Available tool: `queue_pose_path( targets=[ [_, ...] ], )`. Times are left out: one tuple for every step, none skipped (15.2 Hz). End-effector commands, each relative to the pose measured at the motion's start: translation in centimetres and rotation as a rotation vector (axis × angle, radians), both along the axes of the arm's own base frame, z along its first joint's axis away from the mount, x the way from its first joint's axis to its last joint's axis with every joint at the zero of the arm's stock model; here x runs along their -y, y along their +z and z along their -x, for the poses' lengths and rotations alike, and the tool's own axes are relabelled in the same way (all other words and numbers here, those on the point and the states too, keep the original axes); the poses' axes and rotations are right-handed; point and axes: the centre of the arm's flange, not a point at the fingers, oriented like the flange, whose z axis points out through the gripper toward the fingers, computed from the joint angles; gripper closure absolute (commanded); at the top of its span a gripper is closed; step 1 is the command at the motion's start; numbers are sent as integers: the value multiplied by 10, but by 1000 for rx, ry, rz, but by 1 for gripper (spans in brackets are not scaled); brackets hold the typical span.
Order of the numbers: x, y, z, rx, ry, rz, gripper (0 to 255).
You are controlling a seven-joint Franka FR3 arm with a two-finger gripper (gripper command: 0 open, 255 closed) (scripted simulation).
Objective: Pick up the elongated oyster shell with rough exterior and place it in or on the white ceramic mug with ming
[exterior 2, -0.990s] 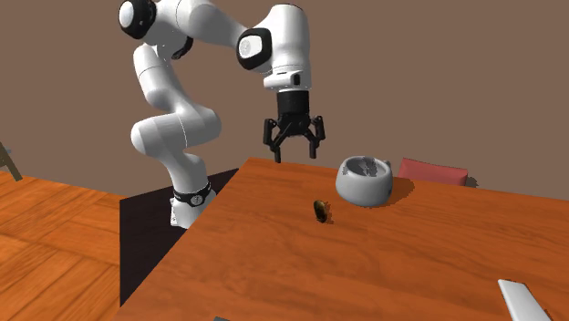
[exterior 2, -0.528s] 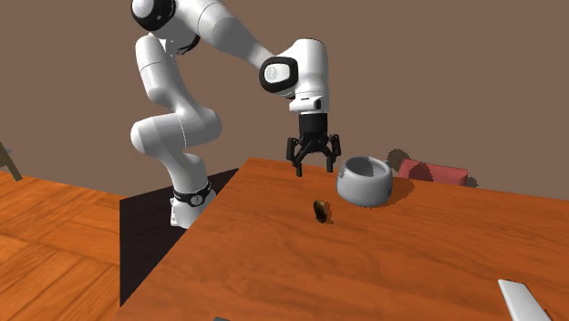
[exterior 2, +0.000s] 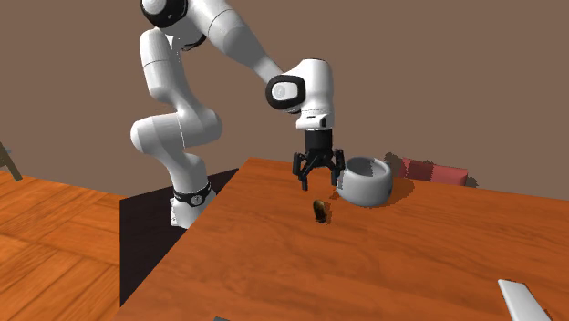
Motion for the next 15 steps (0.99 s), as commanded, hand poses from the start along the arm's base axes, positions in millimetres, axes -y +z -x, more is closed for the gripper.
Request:
queue_pose_path(
  targets=[
    [1,-8,-4,0,0,-1,0],
    [1,-8,-4,0,0,-1,0],
    [1,-8,-4,0,0,-1,0],
    [1,-8,-4,0,0,-1,0],
    [1,-8,-4,0,0,-1,0],
    [1,-8,-4,0,0,-1,0],
    [1,-8,-4,0,0,-1,0],
    [1,-8,-4,0,0,-1,0],
    [1,-8,-4,0,0,-1,0],
    [1,-8,-4,0,0,-1,255],
    [1,-8,-4,0,0,-1,255],
    [2,-8,-3,0,0,-1,255],
    [2,-8,-2,0,0,-1,255],
    [2,-7,-2,0,0,-1,255],
    [2,-7,-3,0,0,-1,255]
  ],
)
